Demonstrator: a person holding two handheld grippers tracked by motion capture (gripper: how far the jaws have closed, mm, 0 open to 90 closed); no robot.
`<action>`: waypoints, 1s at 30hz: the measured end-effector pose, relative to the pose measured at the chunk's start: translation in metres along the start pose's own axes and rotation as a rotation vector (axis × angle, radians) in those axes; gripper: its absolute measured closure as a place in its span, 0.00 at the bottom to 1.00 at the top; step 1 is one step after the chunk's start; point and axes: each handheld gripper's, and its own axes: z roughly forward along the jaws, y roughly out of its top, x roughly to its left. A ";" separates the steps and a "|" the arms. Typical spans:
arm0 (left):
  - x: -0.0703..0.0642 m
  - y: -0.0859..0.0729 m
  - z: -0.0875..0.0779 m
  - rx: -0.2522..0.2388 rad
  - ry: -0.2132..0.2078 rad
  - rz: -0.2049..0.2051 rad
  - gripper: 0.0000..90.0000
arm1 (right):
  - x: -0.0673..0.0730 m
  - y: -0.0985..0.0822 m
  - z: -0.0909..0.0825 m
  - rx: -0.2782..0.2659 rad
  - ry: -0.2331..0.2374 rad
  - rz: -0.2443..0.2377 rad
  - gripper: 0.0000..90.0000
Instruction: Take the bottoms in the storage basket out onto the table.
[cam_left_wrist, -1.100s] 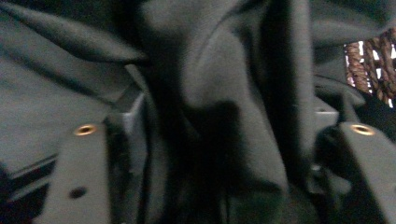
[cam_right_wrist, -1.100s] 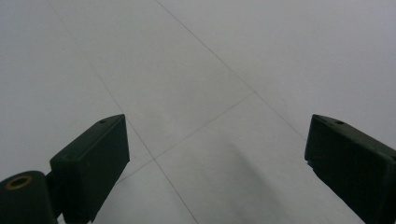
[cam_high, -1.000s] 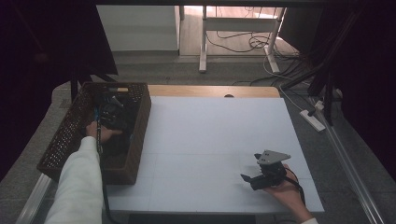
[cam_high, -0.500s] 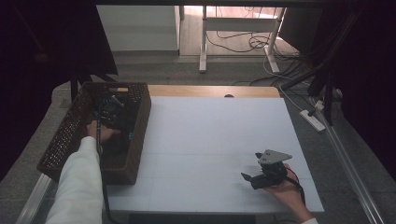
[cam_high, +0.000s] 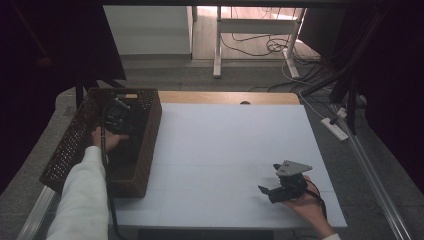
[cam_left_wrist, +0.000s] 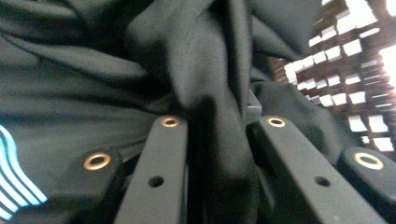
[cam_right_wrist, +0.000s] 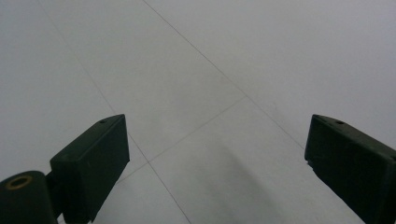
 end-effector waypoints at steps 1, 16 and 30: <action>-0.001 0.000 -0.003 -0.015 -0.006 0.002 0.88 | 0.000 0.000 0.000 0.000 0.000 0.001 0.07; -0.002 -0.009 -0.039 -0.166 -0.037 -0.009 0.89 | 0.000 0.000 0.001 0.003 0.000 -0.002 0.07; -0.006 -0.015 -0.059 -0.261 -0.058 -0.009 0.89 | 0.001 0.000 0.001 0.003 0.000 -0.005 0.07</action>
